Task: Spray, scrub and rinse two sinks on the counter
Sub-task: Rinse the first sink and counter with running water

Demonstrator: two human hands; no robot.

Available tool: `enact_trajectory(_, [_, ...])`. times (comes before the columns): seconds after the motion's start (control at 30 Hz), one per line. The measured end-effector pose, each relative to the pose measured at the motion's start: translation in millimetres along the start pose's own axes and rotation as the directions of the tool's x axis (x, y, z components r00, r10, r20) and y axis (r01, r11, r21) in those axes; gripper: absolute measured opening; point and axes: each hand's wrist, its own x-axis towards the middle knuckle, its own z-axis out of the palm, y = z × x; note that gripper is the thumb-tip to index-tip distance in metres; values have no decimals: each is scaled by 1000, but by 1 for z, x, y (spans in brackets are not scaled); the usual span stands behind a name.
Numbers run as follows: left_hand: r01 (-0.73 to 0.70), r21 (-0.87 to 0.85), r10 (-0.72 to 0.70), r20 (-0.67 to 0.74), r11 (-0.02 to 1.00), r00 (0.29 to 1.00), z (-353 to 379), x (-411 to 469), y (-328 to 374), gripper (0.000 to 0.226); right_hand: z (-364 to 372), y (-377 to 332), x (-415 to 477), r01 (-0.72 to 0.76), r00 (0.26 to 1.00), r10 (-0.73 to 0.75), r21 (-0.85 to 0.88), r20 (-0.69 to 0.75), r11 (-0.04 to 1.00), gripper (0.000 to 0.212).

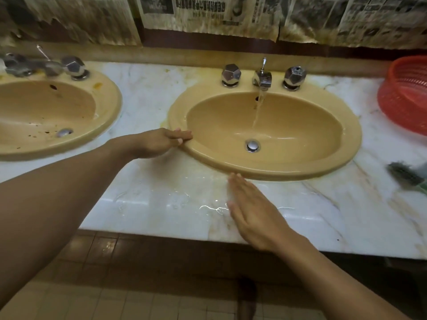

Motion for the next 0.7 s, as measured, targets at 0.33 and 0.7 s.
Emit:
enact_trajectory(0.33, [9, 226, -5, -18, 974, 1000, 23, 14, 23, 49, 15, 43, -43, -256, 967, 247, -220, -68, 941, 98])
enact_trajectory(0.7, [41, -91, -40, 13, 995, 999, 9, 19, 4, 75, 38, 4, -20, -238, 967, 220, -154, -129, 959, 84])
